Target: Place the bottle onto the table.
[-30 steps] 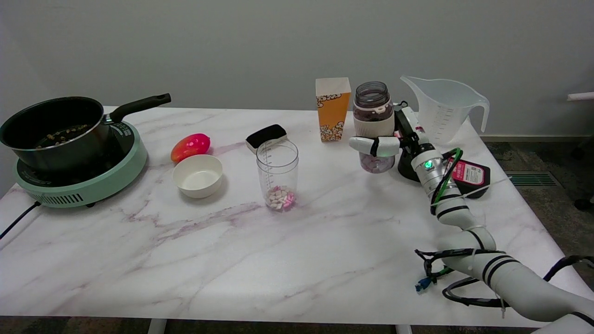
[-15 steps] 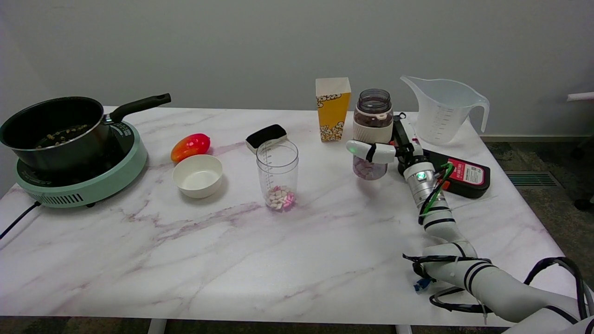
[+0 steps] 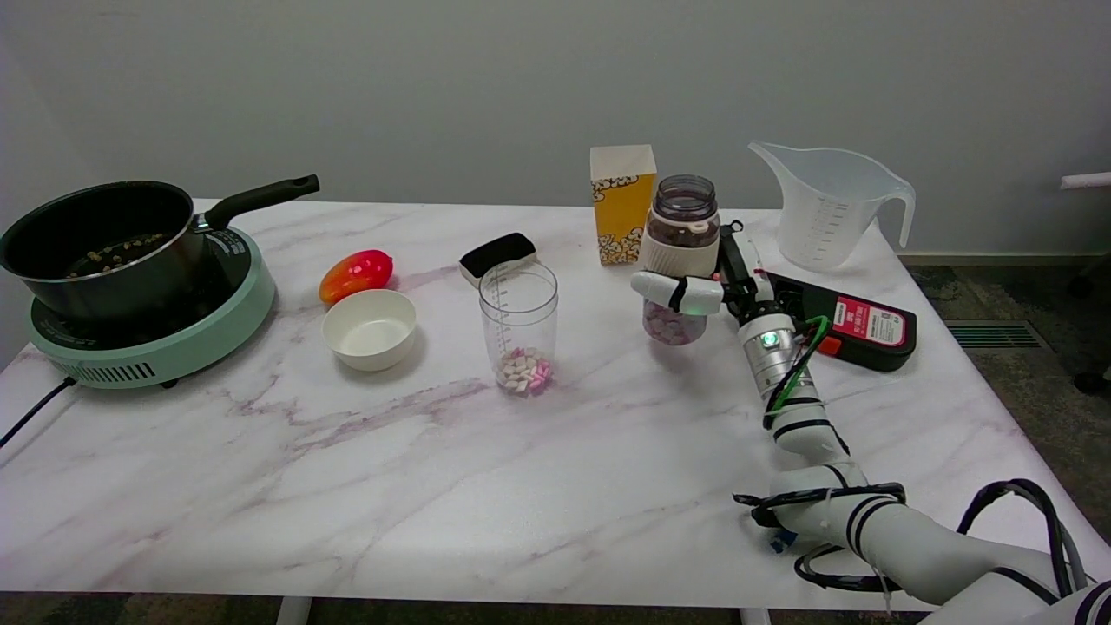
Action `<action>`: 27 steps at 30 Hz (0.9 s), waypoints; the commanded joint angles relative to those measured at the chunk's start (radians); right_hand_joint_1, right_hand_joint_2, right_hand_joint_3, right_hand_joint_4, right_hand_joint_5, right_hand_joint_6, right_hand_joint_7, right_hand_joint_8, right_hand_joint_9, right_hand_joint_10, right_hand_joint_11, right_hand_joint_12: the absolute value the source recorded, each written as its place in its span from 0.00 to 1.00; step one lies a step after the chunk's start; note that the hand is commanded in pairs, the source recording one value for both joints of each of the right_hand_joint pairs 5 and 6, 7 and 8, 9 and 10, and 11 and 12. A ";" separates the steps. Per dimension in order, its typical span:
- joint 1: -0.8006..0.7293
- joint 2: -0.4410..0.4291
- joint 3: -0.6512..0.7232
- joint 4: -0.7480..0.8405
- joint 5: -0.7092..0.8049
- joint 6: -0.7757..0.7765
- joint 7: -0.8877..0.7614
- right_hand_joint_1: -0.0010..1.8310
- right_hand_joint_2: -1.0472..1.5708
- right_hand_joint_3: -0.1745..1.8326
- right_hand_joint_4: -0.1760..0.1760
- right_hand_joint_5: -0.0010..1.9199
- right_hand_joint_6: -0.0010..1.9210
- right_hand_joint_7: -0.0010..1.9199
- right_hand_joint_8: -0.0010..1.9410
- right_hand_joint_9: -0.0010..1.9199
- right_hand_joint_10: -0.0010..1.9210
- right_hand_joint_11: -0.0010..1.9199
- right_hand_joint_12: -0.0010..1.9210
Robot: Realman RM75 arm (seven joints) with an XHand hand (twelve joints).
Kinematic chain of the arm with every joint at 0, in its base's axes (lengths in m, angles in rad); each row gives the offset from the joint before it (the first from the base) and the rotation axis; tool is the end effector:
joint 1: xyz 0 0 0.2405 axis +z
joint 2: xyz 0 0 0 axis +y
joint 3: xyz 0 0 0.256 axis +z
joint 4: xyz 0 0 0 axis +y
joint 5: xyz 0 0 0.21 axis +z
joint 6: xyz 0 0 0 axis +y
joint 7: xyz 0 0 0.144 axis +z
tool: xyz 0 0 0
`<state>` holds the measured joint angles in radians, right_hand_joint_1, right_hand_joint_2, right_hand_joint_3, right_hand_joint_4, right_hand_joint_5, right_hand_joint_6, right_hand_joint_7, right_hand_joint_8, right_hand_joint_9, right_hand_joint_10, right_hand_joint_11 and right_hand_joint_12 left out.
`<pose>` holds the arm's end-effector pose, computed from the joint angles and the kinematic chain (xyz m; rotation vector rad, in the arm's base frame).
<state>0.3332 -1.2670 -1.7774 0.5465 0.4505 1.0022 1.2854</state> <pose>-0.3194 -0.3734 0.3754 1.3641 -0.6559 1.2635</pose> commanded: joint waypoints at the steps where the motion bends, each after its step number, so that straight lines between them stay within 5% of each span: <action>1: 0.018 -0.021 -0.066 -0.040 0.013 0.105 -0.228 0.68 1.00 0.25 0.50 1.00 1.00 0.90 0.90 0.84 0.84 0.70 0.70; 27: -0.008 -0.030 -0.140 -0.039 0.126 0.093 -0.102 0.68 1.00 0.22 0.50 1.00 1.00 0.91 0.90 0.85 0.85 0.70 0.70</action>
<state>0.3419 -1.2918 -1.8827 0.5072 0.5275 1.0948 1.1249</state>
